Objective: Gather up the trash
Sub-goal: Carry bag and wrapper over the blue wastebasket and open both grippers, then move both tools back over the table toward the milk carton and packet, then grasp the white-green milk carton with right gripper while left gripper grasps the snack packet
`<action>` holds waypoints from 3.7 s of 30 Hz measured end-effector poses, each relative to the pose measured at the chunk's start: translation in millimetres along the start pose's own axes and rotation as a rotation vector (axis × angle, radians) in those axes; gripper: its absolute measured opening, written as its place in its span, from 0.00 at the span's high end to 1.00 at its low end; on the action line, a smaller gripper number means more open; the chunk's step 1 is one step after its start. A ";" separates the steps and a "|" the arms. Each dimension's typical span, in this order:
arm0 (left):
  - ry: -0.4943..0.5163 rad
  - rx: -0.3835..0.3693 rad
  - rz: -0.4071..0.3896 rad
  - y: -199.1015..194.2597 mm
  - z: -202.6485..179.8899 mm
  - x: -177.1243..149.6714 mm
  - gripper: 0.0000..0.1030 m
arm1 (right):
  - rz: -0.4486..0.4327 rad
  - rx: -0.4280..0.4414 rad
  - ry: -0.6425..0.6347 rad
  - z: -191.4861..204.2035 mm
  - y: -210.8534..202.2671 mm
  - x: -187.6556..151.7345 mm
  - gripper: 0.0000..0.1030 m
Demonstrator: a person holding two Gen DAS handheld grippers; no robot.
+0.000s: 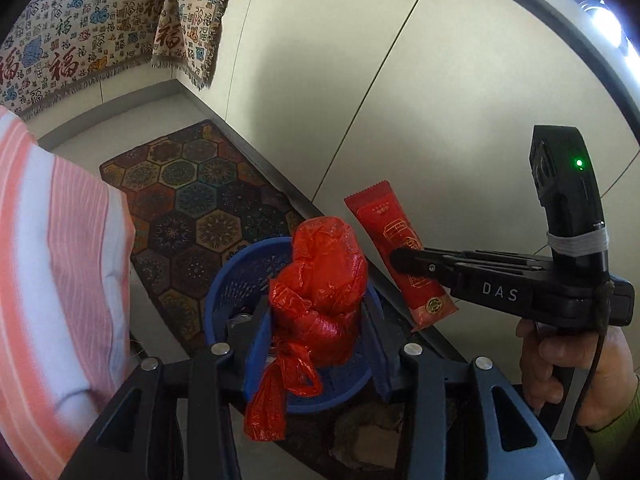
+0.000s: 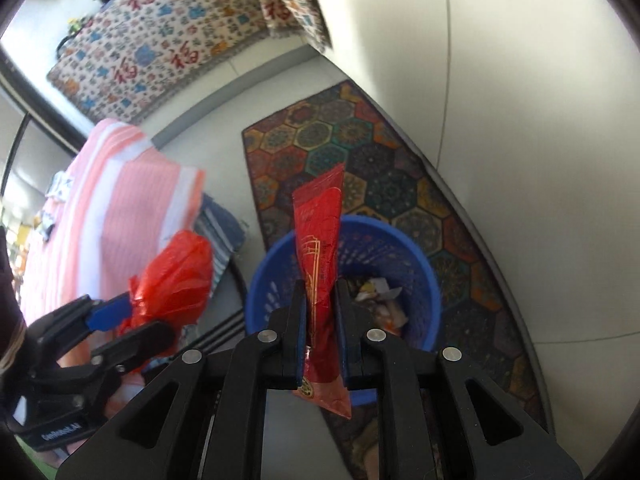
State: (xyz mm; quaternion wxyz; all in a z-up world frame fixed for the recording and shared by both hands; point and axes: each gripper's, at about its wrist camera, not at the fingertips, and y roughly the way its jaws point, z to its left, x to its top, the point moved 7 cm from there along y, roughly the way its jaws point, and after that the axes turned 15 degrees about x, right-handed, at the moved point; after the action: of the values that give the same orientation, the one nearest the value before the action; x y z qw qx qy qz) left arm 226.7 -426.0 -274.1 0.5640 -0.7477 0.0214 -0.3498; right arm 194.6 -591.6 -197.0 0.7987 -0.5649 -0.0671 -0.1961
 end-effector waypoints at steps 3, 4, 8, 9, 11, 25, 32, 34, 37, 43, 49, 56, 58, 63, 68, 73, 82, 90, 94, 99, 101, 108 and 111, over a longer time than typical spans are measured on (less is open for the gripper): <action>-0.003 0.005 0.028 28.4 -3.9 -3.9 0.39 | 0.005 0.008 0.012 -15.6 7.9 -6.7 0.73; -0.009 0.026 0.045 40.5 -2.2 -5.5 0.37 | -0.002 0.005 0.023 -21.3 8.7 -7.3 0.65; -0.043 0.045 0.090 58.0 4.3 -12.1 0.36 | -0.056 -0.009 0.069 -31.8 -3.9 -8.0 0.57; -0.053 0.041 0.083 54.2 6.2 -13.7 0.36 | -0.075 -0.010 0.063 -31.3 -9.1 -5.9 0.56; -0.052 0.045 0.062 41.4 9.8 -17.2 0.36 | -0.106 -0.019 0.042 -27.5 -17.9 -4.0 0.49; -0.195 0.332 -0.154 -135.2 143.1 -66.2 0.27 | -0.191 0.015 -0.376 147.6 -6.3 -24.1 0.30; -0.371 0.605 -0.125 -163.8 282.2 -106.8 0.27 | -0.065 0.201 -0.594 296.0 71.4 -76.5 0.05; -0.418 0.649 -0.116 -161.9 313.0 -108.8 0.27 | -0.001 0.213 -0.653 324.7 98.0 -91.4 0.05; -0.467 0.663 -0.099 -149.7 347.3 -103.2 0.27 | 0.074 0.190 -0.723 349.0 129.2 -107.0 0.05; -0.465 0.700 -0.064 -126.0 379.6 -62.0 0.04 | 0.068 0.116 -0.760 356.4 149.8 -105.7 0.00; -0.559 0.769 -0.051 -104.2 396.1 -26.6 0.02 | 0.062 0.110 -0.765 352.3 149.4 -103.0 0.00; -0.632 0.811 -0.043 -100.6 413.6 -12.9 0.02 | 0.062 0.110 -0.765 353.6 150.4 -102.5 0.00; -0.618 0.794 -0.055 -103.0 418.8 -10.4 0.03 | 0.061 0.110 -0.765 353.5 150.6 -102.3 0.00; -0.527 0.730 -0.100 -116.8 420.2 -21.7 0.24 | 0.061 0.110 -0.765 353.5 150.6 -103.0 0.00; -0.362 0.683 -0.095 -136.9 417.5 -39.1 0.50 | 0.060 0.108 -0.764 353.0 150.8 -103.2 0.00; -0.213 0.591 -0.055 -163.1 406.6 -78.4 0.50 | 0.057 0.102 -0.758 352.8 148.6 -102.7 0.00; -0.262 0.601 -0.052 -171.9 415.6 -109.4 0.19 | 0.069 0.102 -0.752 351.0 146.7 -104.2 0.00; -0.346 0.637 -0.052 -171.0 430.5 -112.6 0.00 | 0.134 0.037 -0.780 352.7 179.4 -42.9 0.01; -0.354 0.635 -0.052 -170.9 430.6 -114.4 0.00 | 0.190 0.082 -0.857 378.5 220.7 -3.0 0.00; -0.358 0.629 -0.055 -171.5 431.3 -114.0 0.00 | 0.164 0.102 -0.876 408.1 271.3 50.2 0.00; -0.359 0.629 -0.056 -171.5 431.2 -114.1 0.00 | 0.149 0.109 -0.902 419.7 285.7 61.6 0.00; -0.367 0.627 -0.059 -172.1 429.6 -115.5 0.00 | 0.155 0.132 -0.907 441.7 310.4 80.0 0.05; -0.369 0.627 -0.060 -172.1 429.0 -116.4 0.00 | 0.155 0.181 -0.879 444.7 300.3 71.1 0.41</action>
State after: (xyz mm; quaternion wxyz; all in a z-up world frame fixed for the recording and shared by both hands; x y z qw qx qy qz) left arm 311.2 41.5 -235.5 0.7496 -0.5894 -0.2108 -0.2150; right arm 427.3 -109.9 -279.9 0.7529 -0.5257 -0.3742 0.1294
